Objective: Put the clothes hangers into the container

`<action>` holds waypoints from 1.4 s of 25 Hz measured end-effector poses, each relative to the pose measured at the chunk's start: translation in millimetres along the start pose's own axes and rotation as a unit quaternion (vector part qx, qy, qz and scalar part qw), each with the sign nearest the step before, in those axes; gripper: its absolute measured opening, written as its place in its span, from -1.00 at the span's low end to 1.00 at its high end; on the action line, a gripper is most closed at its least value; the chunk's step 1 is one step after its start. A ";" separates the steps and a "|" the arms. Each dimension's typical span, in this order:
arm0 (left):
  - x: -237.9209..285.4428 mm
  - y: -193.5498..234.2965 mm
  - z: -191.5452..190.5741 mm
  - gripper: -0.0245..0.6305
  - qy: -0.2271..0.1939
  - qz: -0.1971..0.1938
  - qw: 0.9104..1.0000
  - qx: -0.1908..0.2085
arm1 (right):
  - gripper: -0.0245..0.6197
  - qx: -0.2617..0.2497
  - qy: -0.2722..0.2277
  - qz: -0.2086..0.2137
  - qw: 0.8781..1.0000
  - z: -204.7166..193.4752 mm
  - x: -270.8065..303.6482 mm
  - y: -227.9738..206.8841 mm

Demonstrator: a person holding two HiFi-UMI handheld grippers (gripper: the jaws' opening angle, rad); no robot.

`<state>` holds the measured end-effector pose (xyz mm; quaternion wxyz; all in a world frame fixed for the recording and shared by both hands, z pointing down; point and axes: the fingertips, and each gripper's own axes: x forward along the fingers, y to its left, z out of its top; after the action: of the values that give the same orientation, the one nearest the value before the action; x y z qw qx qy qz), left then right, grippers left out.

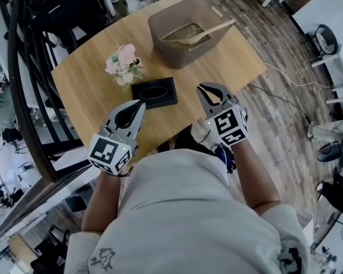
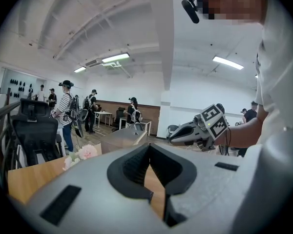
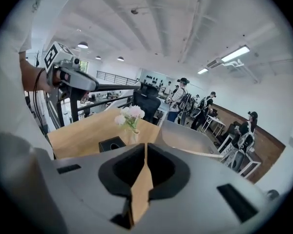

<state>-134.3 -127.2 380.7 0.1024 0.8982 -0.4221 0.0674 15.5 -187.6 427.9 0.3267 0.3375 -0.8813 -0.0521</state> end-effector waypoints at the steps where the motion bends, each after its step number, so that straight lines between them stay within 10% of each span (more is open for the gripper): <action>1: -2.5 -2.2 -1.2 -0.91 0.001 -0.002 1.000 0.000 | -0.86 0.014 -0.010 0.000 1.000 1.3 -5.8 4.6; 35: 38.4 -189.2 -0.8 -0.91 0.006 0.049 0.999 0.011 | -0.90 0.042 -0.104 0.058 0.992 -90.2 -185.6 -19.6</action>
<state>36.1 -37.8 365.4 0.0916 0.8770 -0.4645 0.0823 185.3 -74.2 392.0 0.2217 0.2917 -0.9299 -0.0308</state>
